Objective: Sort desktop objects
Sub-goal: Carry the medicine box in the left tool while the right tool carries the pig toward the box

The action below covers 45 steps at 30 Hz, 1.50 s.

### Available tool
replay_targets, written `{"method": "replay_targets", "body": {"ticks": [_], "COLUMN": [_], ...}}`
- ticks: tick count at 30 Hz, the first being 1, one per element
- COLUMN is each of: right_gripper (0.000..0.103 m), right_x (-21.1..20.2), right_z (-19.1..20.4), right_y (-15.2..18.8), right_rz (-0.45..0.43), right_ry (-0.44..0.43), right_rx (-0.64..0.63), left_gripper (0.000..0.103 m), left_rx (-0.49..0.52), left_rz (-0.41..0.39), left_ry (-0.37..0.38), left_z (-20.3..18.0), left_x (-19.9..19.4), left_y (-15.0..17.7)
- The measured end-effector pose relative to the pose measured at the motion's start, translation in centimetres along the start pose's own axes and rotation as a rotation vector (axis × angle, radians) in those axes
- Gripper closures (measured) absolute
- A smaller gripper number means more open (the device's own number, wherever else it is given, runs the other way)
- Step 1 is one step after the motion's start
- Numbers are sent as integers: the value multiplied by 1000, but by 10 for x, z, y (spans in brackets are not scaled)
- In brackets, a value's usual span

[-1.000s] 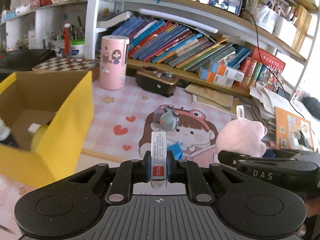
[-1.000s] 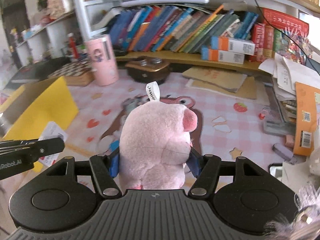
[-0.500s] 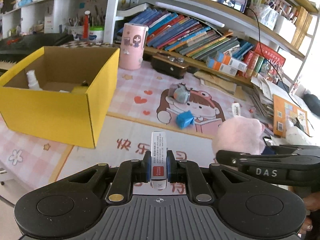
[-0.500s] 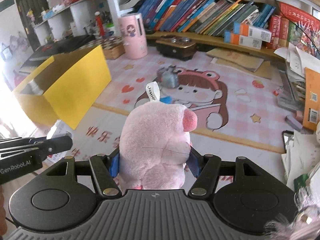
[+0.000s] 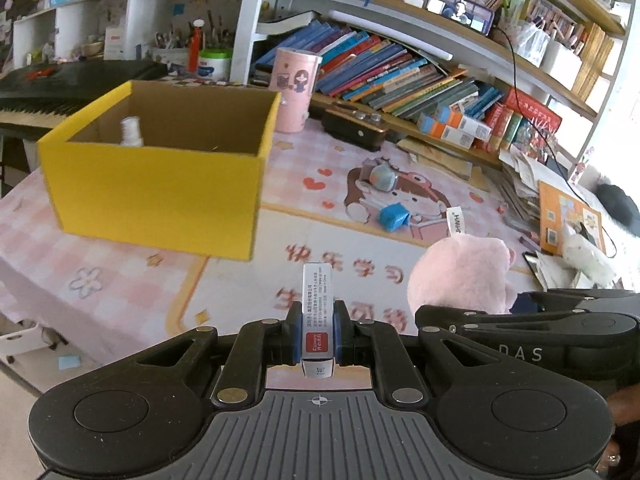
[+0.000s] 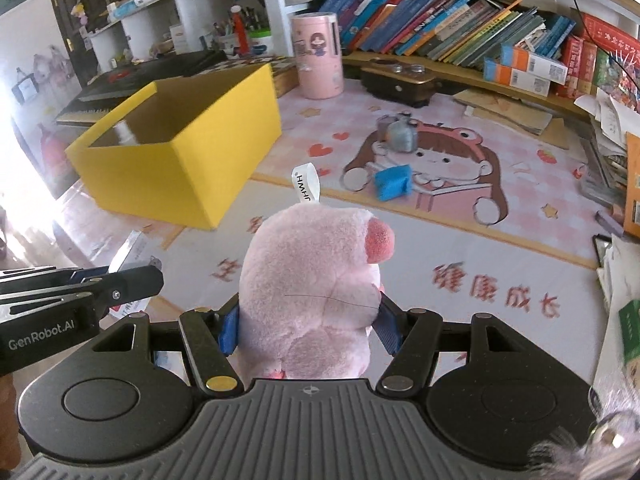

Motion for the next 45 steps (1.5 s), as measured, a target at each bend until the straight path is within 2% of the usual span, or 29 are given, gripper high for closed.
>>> {"method": "replay_targets", "body": {"ticks": [12, 23, 45], "right_gripper": [41, 42, 41], "right_x": [-31, -44, -53], "right_z": [70, 122, 185], "right_y": [31, 54, 63], "right_rz": [-1, 5, 14], "right_ry": [2, -15, -70], "right_rx": [2, 2, -70], "left_gripper": [90, 90, 90], "left_rx": [4, -4, -44], "left_rz": [2, 0, -31], "left_ry": [20, 19, -10], "left_z": [43, 79, 121], "left_x": [-59, -98, -141], "left_y": [26, 46, 62]}}
Point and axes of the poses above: each gripper's, at about its wrist camera, not at the fingertips, and x roughly the way its jaws point, z to its left, y to its underside, the point moved 1 cm from there along x, roughly the way its jaws point, and after that the axes turned 12 degrees about y, right-handed, at the moved point
